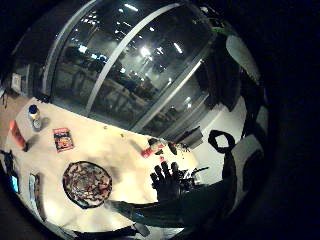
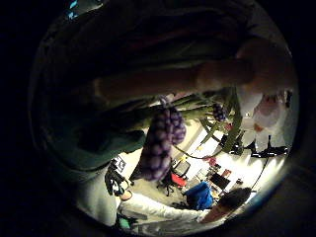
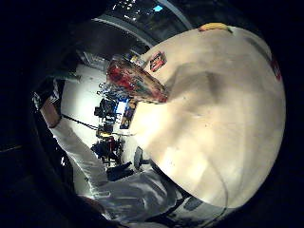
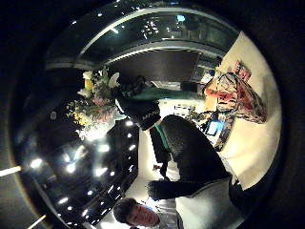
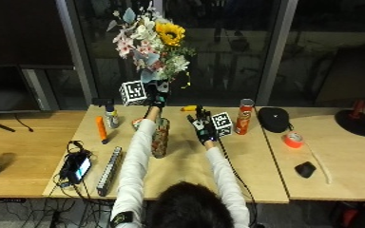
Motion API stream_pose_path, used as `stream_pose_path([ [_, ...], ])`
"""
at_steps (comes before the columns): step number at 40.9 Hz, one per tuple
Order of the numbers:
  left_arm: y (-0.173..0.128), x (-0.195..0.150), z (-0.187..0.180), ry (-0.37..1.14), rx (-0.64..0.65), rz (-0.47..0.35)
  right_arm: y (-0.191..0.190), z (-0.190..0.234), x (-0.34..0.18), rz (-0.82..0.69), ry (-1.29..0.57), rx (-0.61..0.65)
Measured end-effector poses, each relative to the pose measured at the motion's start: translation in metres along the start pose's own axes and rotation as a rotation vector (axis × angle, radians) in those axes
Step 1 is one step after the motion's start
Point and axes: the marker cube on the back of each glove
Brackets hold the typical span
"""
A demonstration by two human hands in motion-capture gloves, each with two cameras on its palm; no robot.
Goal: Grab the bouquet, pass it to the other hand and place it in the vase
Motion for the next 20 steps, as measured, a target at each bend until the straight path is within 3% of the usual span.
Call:
stream_pose_path([
  [4, -0.003, -0.015, 0.008, -0.013, -0.020, -0.003, 0.018, 0.003, -0.018, 0.087, 0.031, 0.019],
  [12, 0.010, -0.055, 0.008, -0.037, -0.099, -0.023, 0.016, -0.011, 0.013, 0.014, 0.112, 0.071],
  [15, 0.036, -0.084, -0.003, -0.092, -0.282, -0.068, 0.014, -0.019, 0.034, -0.014, 0.153, 0.096],
  [20, 0.103, -0.202, -0.041, -0.376, -0.794, -0.190, 0.032, -0.029, 0.066, 0.183, 0.119, 0.077],
])
